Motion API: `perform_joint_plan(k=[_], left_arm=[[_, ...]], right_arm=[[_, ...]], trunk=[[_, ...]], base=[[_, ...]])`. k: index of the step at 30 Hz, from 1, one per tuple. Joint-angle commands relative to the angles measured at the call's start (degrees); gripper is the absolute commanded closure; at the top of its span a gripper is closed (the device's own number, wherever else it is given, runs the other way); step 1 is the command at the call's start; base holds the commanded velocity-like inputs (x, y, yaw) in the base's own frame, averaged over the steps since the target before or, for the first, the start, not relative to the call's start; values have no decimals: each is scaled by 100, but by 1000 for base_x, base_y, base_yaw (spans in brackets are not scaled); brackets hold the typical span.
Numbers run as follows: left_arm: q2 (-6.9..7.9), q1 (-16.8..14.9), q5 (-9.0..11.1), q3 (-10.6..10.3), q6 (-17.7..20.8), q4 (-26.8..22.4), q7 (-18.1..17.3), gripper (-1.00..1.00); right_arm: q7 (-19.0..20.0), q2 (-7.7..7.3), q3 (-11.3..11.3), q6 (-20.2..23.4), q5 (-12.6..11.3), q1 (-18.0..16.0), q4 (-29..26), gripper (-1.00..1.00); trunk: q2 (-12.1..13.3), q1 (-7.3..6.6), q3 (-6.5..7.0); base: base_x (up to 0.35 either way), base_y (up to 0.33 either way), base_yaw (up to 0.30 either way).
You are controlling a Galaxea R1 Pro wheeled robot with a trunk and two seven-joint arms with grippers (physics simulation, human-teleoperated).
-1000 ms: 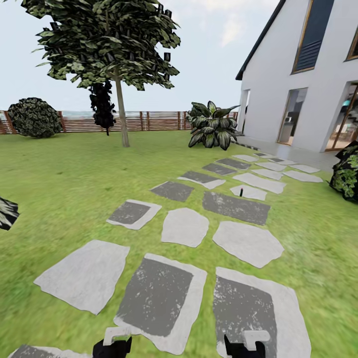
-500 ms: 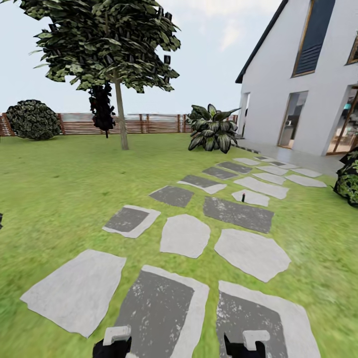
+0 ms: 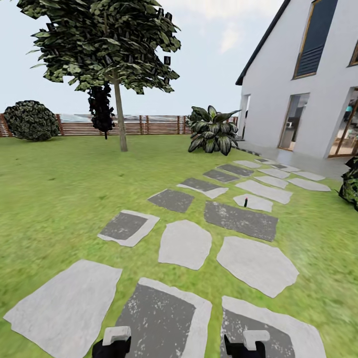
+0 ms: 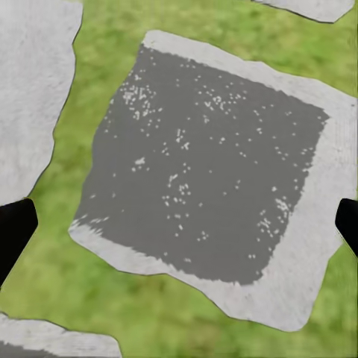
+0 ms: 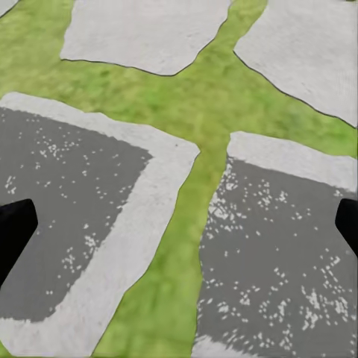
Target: In the garden, pick up the pesticide atomizer on the floor and spray pesticide onto both trees until each tree trunk is fully covered.
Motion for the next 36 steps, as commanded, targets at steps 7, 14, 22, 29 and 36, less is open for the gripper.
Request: perform_joint_plan(k=[7, 14, 22, 29, 36], left_arm=[[0, 1, 0, 0, -1, 0, 0, -100], [0, 2, 0, 0, -1, 0, 0, -100], [0, 2, 0, 0, -2, 0, 0, -100], [0, 2, 0, 0, -2, 0, 0, -100], [0, 3, 0, -8, -2, 0, 0, -100]], right_arm=[[0, 0, 0, 2, -2, -1, -5, -100], [0, 0, 0, 8, -1, -1, -5, -100], [-7, 5, 0, 9, -2, -1, -5, -100], [-8, 6, 0, 1, -3, -1, -7, -100], [-3, 2, 0, 0, -8, 1, -14, -100]], trunk=[[0, 0, 0], [0, 0, 0], [0, 0, 0], [0, 0, 0], [0, 0, 6]], base=[[340, 0, 0], [340, 0, 0], [340, 0, 0], [340, 0, 0], [340, 0, -34]])
